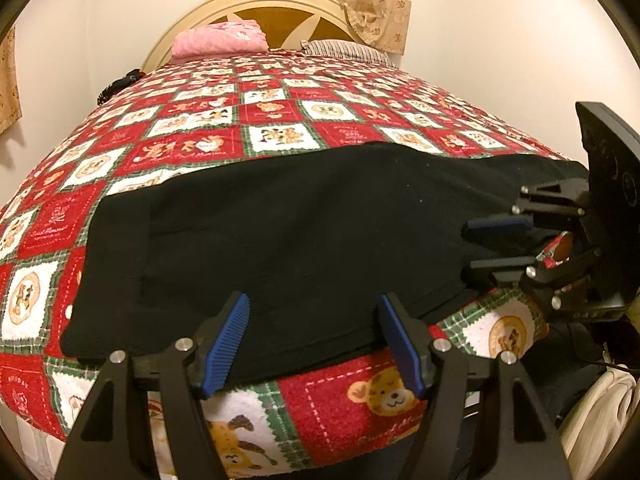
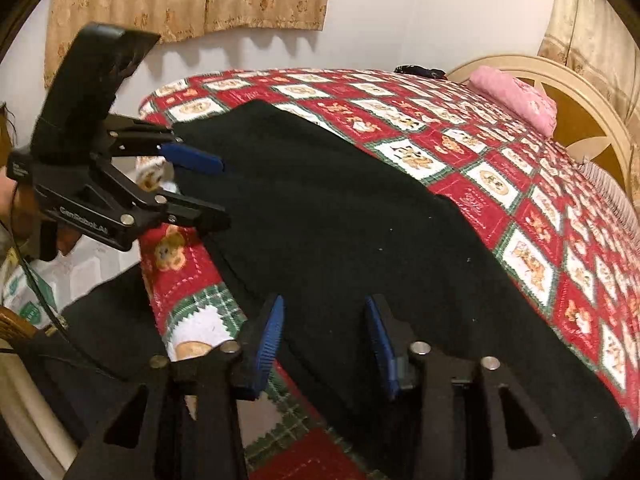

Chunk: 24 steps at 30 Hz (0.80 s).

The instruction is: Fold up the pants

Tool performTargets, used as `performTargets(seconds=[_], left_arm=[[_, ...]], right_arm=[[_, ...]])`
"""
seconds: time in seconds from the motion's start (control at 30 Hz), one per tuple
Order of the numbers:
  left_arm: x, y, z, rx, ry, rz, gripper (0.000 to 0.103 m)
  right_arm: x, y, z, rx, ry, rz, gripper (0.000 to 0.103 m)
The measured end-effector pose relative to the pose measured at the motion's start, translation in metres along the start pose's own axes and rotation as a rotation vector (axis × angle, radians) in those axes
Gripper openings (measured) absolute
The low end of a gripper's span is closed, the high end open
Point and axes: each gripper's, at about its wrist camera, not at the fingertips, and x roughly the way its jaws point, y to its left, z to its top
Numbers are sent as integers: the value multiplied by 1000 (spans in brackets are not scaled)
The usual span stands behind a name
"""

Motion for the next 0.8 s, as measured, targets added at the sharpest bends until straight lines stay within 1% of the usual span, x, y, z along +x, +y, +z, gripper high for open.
performTargets(seconds=[0.07,0.1,0.17,0.27,0.3,0.43,0.53,0.57,0.67,0.73,0.77,0.8], left_arm=[[0,1,-1,-1,-3,-5,70],[0,1,-1,-1,-4,-8,70],[-1,2,-1,-2,-5,-14,70],[-2,3,-1,1,-2,-19,70],[-4,3,0,3,-1,-17,70],[-11,12,2,-11,-4,20,70],[-16,21,4,-33,-18,27,70],[-16,23,4,-40,-20,27,70],[-15,21,6,-43,-22,30,70],[-17,17,7,-30,-28,26,70],[-18,14,9,-22,-35,27,70],[-18,12,10,-17,-41,27,70]], right_arm=[[-1,1,1,0,0,10,25],[-3,4,1,-7,-2,14,19],[-2,6,2,-12,5,39,13],[-2,10,2,-20,11,47,4],[-3,11,3,-22,8,52,3],[-11,16,5,-33,2,67,2],[-20,20,6,-42,-4,86,2],[-20,22,6,-44,0,88,2],[-2,24,-3,-59,32,55,3],[-2,18,-3,-13,11,77,3],[-3,15,-2,0,15,83,5],[-5,14,-2,1,19,82,11]])
